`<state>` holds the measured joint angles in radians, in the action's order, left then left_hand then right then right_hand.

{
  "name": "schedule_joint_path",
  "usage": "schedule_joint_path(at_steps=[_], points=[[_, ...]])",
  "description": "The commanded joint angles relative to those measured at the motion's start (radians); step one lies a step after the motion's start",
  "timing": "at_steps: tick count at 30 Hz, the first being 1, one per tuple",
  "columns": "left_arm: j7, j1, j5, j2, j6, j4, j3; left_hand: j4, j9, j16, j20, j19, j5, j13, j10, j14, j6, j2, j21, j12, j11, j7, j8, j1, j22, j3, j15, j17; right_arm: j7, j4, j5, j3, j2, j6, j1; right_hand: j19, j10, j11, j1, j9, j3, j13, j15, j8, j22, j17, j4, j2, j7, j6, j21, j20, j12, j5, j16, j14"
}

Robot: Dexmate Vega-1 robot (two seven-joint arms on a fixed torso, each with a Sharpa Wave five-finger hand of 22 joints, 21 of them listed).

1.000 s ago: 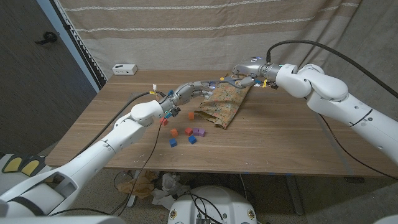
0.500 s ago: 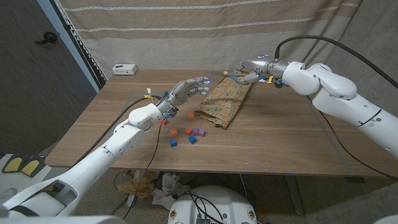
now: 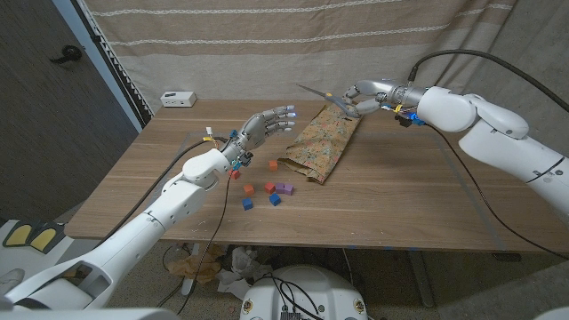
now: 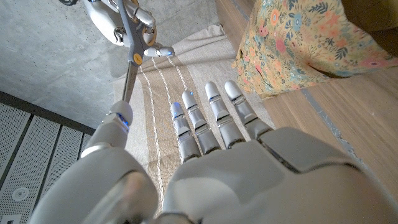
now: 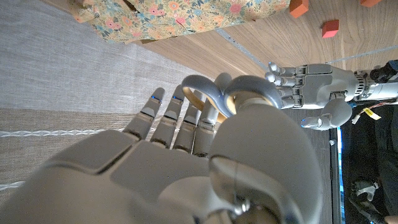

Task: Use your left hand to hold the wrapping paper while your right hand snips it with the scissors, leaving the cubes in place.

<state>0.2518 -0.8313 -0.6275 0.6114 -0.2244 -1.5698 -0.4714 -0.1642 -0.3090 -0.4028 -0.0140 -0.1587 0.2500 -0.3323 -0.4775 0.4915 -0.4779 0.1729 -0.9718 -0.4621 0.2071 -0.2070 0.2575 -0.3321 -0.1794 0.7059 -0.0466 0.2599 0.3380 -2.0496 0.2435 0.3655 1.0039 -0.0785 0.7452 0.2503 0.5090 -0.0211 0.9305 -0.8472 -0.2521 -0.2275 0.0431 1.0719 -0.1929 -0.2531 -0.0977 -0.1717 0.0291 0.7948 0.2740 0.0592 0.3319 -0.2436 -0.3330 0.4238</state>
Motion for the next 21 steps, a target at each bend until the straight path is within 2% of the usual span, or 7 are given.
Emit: schedule_joint_path(at_steps=[1, 2, 4, 9, 13, 21], points=[[-0.004, 0.015, 0.009, -0.004, -0.007, 0.013, 0.002, 0.000, -0.003, -0.008, -0.001, -0.009, 0.004, -0.004, 0.002, 0.025, 0.008, -0.003, 0.010, 0.005, -0.003, 0.002, -0.005, -0.008, -0.002, 0.007, -0.156, 0.000, -0.026, -0.008, -0.160, -0.026, 0.035, -0.009, 0.030, 0.033, 0.004, 0.008, 0.001, -0.002, -0.033, -0.002, 0.089, 0.018, -0.006, -0.003, 0.028, -0.007, 0.018, 0.013, 0.015, -0.006, 0.000, 0.011, -0.009, 0.015], [-0.007, 0.016, 0.013, -0.005, -0.010, 0.014, 0.002, 0.001, 0.000, -0.016, -0.001, -0.014, 0.004, -0.005, -0.002, 0.052, 0.011, -0.005, 0.013, 0.006, 0.000, 0.004, -0.007, -0.008, -0.002, 0.009, -0.161, -0.002, -0.029, -0.006, -0.182, -0.031, 0.034, -0.010, 0.036, 0.038, 0.008, 0.017, 0.001, -0.004, -0.032, -0.002, 0.089, 0.020, -0.006, -0.004, 0.027, -0.007, 0.017, 0.010, 0.017, -0.008, 0.000, 0.013, -0.010, 0.017], [-0.008, 0.019, 0.015, -0.007, -0.013, 0.017, 0.002, 0.001, 0.001, -0.019, 0.001, -0.018, 0.004, -0.006, -0.005, 0.063, 0.012, -0.005, 0.015, 0.007, 0.001, 0.007, -0.007, -0.008, -0.002, 0.011, -0.164, -0.003, -0.032, 0.001, -0.227, -0.040, 0.032, -0.011, 0.045, 0.045, 0.008, 0.018, 0.000, -0.002, -0.032, -0.001, 0.086, 0.021, -0.006, -0.004, 0.027, -0.007, 0.018, 0.008, 0.020, 0.003, 0.000, 0.016, -0.011, 0.016], [-0.017, 0.019, 0.018, -0.010, -0.016, 0.019, 0.004, 0.000, 0.004, -0.003, 0.001, -0.017, 0.004, -0.008, -0.001, 0.033, 0.019, -0.003, 0.023, 0.013, 0.000, 0.000, -0.011, -0.009, -0.003, 0.013, -0.159, -0.006, -0.044, 0.013, -0.328, -0.057, 0.026, -0.027, 0.067, 0.052, 0.010, 0.021, 0.000, 0.006, -0.032, 0.000, 0.076, 0.022, -0.007, -0.004, 0.024, -0.008, 0.022, 0.006, 0.023, 0.020, -0.002, 0.022, -0.013, 0.019], [-0.030, 0.013, 0.019, -0.009, -0.015, 0.012, 0.008, 0.000, 0.006, 0.004, 0.000, -0.016, 0.004, -0.009, 0.003, 0.020, 0.022, -0.003, 0.028, 0.018, -0.001, -0.001, -0.013, -0.009, -0.003, 0.014, -0.157, -0.007, -0.066, 0.041, -0.443, -0.081, 0.001, -0.005, 0.100, 0.056, 0.009, 0.023, 0.000, 0.006, -0.033, 0.000, 0.063, 0.023, -0.008, -0.005, 0.024, -0.010, 0.020, -0.004, 0.025, 0.027, -0.004, 0.025, -0.013, 0.017], [-0.040, 0.003, 0.014, -0.006, -0.006, 0.001, 0.010, 0.001, 0.008, 0.009, 0.000, -0.016, 0.004, -0.010, 0.009, 0.015, 0.029, -0.003, 0.034, 0.025, 0.000, -0.001, -0.016, -0.009, -0.004, 0.015, -0.154, -0.009, -0.074, 0.066, -0.576, -0.089, -0.006, 0.011, 0.122, 0.073, 0.008, 0.024, -0.001, 0.005, -0.031, 0.001, 0.063, 0.026, -0.009, -0.005, 0.023, -0.009, 0.017, -0.022, 0.033, 0.031, -0.007, 0.035, -0.020, 0.031]])
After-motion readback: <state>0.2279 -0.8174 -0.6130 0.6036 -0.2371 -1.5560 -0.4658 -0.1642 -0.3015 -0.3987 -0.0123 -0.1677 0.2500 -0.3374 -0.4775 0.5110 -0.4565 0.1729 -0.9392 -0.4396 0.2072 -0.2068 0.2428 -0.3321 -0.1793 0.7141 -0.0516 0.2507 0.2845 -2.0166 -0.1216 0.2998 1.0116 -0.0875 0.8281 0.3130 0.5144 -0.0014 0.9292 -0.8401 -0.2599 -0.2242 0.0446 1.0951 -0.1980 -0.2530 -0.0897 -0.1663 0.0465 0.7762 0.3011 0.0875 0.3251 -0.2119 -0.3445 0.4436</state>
